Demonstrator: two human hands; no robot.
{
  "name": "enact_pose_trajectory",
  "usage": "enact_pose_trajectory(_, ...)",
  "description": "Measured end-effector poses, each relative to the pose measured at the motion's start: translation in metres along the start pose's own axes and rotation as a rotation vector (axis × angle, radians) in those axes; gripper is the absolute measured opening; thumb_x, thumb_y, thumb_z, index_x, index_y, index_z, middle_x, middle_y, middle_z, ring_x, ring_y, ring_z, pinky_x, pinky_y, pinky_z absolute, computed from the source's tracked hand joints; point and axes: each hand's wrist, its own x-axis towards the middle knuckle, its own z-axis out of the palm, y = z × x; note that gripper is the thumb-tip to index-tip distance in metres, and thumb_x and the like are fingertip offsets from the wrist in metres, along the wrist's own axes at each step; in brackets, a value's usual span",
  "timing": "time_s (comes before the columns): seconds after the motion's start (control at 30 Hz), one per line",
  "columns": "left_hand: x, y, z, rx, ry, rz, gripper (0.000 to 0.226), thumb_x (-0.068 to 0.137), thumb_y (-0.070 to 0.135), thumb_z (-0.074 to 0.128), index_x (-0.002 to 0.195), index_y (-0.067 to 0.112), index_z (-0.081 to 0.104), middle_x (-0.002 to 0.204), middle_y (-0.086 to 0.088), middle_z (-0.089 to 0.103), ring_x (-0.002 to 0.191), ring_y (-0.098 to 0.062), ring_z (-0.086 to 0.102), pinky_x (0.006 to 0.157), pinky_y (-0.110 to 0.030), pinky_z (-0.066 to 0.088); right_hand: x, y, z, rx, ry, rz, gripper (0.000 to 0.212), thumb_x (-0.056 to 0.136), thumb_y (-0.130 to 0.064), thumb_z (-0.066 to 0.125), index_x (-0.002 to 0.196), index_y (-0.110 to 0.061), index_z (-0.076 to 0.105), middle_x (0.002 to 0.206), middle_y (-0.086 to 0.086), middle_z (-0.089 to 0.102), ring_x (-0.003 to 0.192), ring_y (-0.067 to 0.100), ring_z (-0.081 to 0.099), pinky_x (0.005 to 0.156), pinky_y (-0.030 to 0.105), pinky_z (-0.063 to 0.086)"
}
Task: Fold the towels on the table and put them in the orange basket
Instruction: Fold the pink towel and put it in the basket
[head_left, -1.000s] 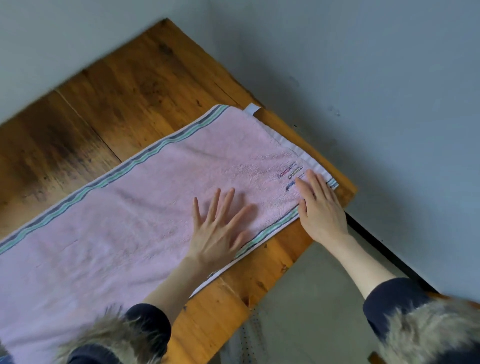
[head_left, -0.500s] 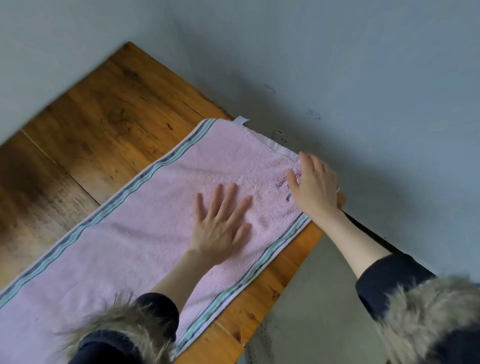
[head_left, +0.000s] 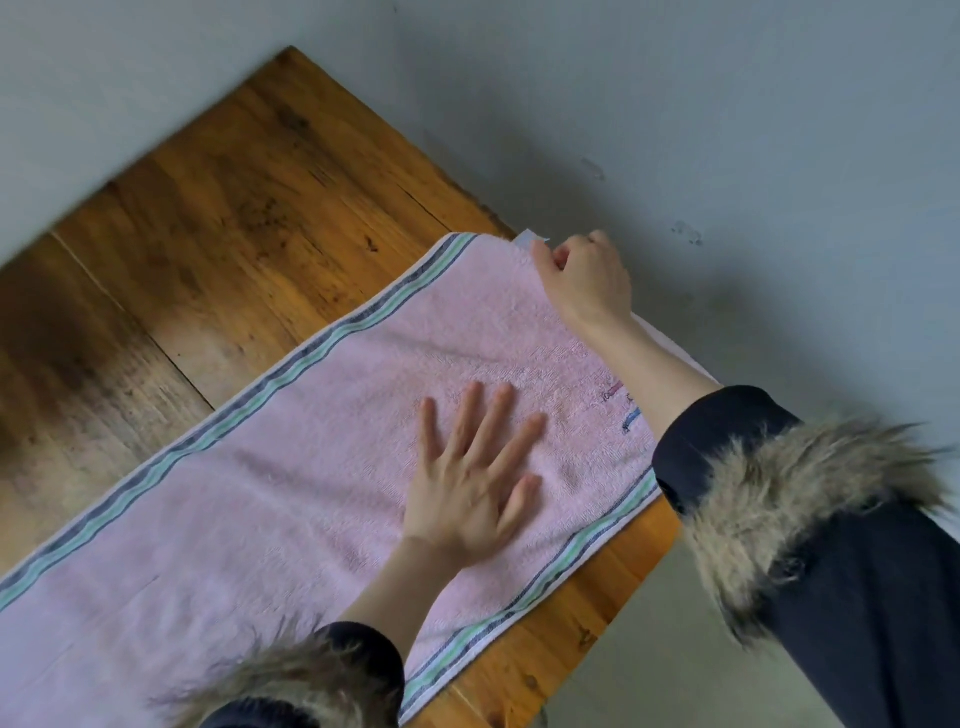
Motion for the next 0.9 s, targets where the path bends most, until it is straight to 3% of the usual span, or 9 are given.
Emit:
enact_pose_trajectory(0.13, -0.001, -0.001, -0.001, -0.013, 0.002, -0.012, 0.058, 0.092, 0.051, 0.024, 0.147, 0.036, 0.016, 0.157, -0.002, 0.012, 0.145, -0.030, 0.004, 0.109, -0.065, 0.009, 0.006, -0.011, 0.000, 0.081, -0.081, 0.042, 0.035, 0.099, -0.030, 0.035, 0.104, -0.003, 0.057, 0.115, 0.016, 0.055, 0.103, 0.030, 0.051, 0.073, 0.030, 0.031)
enact_pose_trajectory(0.27, 0.000, 0.000, -0.004, -0.030, -0.008, -0.024, 0.058, 0.091, 0.052, 0.025, 0.147, 0.037, 0.018, 0.157, 0.000, 0.014, 0.145, -0.028, 0.006, 0.109, -0.064, 0.009, 0.008, -0.010, -0.004, -0.062, -0.208, 0.041, 0.033, 0.096, -0.037, 0.041, 0.079, -0.011, 0.050, 0.098, 0.017, 0.059, 0.099, 0.032, 0.057, 0.066, 0.029, 0.031)
enact_pose_trajectory(0.37, 0.001, 0.000, -0.005, -0.037, -0.018, -0.040, 0.058, 0.091, 0.053, 0.023, 0.147, 0.038, 0.017, 0.156, 0.001, 0.016, 0.145, -0.028, 0.007, 0.109, -0.064, 0.009, 0.007, -0.011, -0.008, -0.138, -0.283, 0.039, 0.048, 0.096, -0.048, 0.037, 0.095, -0.006, 0.059, 0.092, 0.009, 0.060, 0.096, 0.031, 0.057, 0.065, 0.028, 0.034)
enact_pose_trajectory(0.43, 0.001, 0.000, -0.007, -0.039, -0.026, -0.041, 0.057, 0.092, 0.053, 0.022, 0.147, 0.038, 0.017, 0.156, 0.001, 0.017, 0.144, -0.028, 0.008, 0.109, -0.064, 0.010, 0.007, -0.012, -0.011, -0.077, -0.322, 0.012, 0.042, 0.095, -0.043, 0.042, 0.076, -0.008, 0.056, 0.075, 0.001, 0.057, 0.087, 0.028, 0.056, 0.059, 0.027, 0.034)
enact_pose_trajectory(0.57, 0.001, 0.000, -0.007, -0.034, -0.041, -0.044, 0.058, 0.091, 0.053, 0.026, 0.146, 0.038, 0.017, 0.156, 0.001, 0.016, 0.145, -0.028, 0.006, 0.109, -0.064, 0.009, 0.005, -0.016, -0.019, 0.429, -0.141, -0.053, 0.011, 0.087, -0.015, 0.057, 0.092, -0.009, 0.064, 0.084, 0.004, 0.067, 0.079, 0.016, 0.059, 0.069, 0.026, 0.043)
enact_pose_trajectory(0.63, 0.001, 0.000, -0.007, -0.033, -0.043, -0.046, 0.058, 0.091, 0.053, 0.026, 0.146, 0.038, 0.018, 0.156, 0.002, 0.017, 0.145, -0.028, 0.007, 0.109, -0.064, 0.009, 0.001, -0.015, -0.026, 0.590, 0.049, -0.067, 0.023, 0.086, -0.010, 0.056, 0.109, -0.013, 0.060, 0.082, -0.002, 0.065, 0.080, 0.014, 0.058, 0.082, 0.032, 0.046)
enact_pose_trajectory(0.73, 0.001, 0.001, -0.008, -0.029, -0.045, -0.048, 0.058, 0.091, 0.053, 0.025, 0.146, 0.038, 0.018, 0.156, 0.001, 0.017, 0.144, -0.028, 0.007, 0.109, -0.064, 0.008, 0.002, -0.005, -0.029, 0.409, 0.142, -0.080, 0.041, 0.090, -0.011, 0.050, 0.131, -0.014, 0.047, 0.107, -0.004, 0.066, 0.100, 0.017, 0.058, 0.098, 0.044, 0.039)
enact_pose_trajectory(0.83, 0.001, 0.000, -0.009, -0.023, -0.043, -0.045, 0.058, 0.091, 0.053, 0.025, 0.146, 0.038, 0.018, 0.156, 0.001, 0.018, 0.144, -0.029, 0.007, 0.109, -0.064, 0.009, -0.003, 0.008, -0.024, 0.115, 0.118, -0.085, 0.050, 0.094, -0.020, 0.046, 0.142, -0.015, 0.034, 0.134, 0.003, 0.052, 0.122, 0.026, 0.045, 0.102, 0.046, 0.034)
enact_pose_trajectory(0.9, 0.001, 0.001, -0.009, -0.022, -0.046, -0.042, 0.058, 0.091, 0.053, 0.025, 0.146, 0.037, 0.019, 0.156, 0.001, 0.018, 0.144, -0.029, 0.008, 0.109, -0.064, 0.009, -0.015, 0.013, -0.018, -0.046, 0.166, -0.221, 0.047, 0.094, -0.021, 0.046, 0.139, -0.012, 0.037, 0.137, 0.007, 0.048, 0.125, 0.030, 0.041, 0.100, 0.044, 0.033)
